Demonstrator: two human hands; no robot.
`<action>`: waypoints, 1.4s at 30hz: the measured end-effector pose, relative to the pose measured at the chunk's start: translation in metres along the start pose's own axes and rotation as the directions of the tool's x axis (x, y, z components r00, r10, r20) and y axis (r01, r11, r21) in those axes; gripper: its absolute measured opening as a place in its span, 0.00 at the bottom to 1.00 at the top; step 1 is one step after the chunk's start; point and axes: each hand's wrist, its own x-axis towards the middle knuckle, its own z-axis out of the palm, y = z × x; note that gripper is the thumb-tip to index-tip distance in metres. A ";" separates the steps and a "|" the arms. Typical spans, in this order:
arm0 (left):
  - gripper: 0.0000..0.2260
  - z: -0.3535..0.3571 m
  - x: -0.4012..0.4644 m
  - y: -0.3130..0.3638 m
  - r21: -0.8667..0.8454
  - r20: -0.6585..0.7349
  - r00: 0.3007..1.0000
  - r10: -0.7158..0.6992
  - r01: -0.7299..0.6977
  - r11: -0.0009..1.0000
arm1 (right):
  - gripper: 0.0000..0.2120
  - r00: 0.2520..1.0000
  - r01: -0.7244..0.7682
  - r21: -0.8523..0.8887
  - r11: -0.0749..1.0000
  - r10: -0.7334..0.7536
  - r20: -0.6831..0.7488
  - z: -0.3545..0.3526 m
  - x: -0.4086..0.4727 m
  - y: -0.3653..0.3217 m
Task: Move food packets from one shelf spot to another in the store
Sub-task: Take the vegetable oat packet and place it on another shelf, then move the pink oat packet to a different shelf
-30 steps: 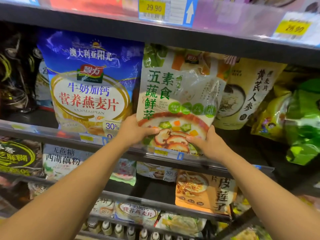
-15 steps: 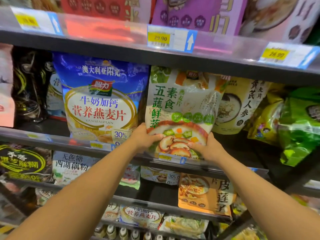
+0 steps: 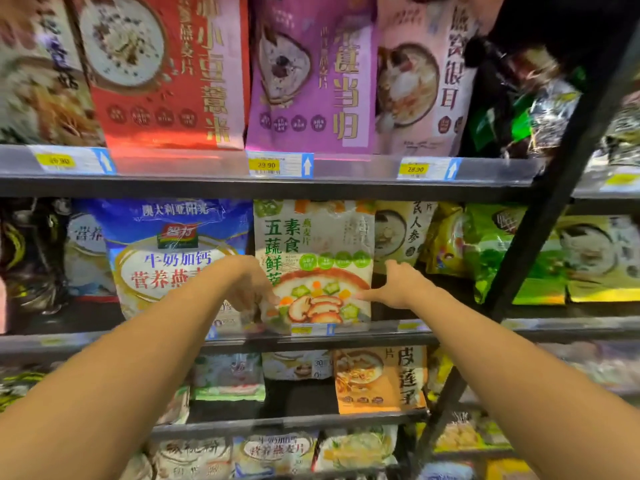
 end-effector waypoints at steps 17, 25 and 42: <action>0.38 0.039 -0.191 0.041 0.449 -0.396 0.849 0.350 -0.153 0.880 | 0.52 0.951 0.306 -0.035 0.951 -0.307 -0.021 -0.088 -0.126 0.028; 0.35 0.080 -0.273 0.051 0.349 -0.469 0.817 0.335 -0.177 0.920 | 0.50 0.900 0.434 -0.019 0.901 -0.435 -0.033 -0.111 -0.193 0.039; 0.34 0.098 -0.425 -0.110 0.293 -0.490 0.822 0.291 -0.159 0.943 | 0.50 0.875 0.484 0.034 0.874 -0.483 -0.044 -0.066 -0.364 -0.051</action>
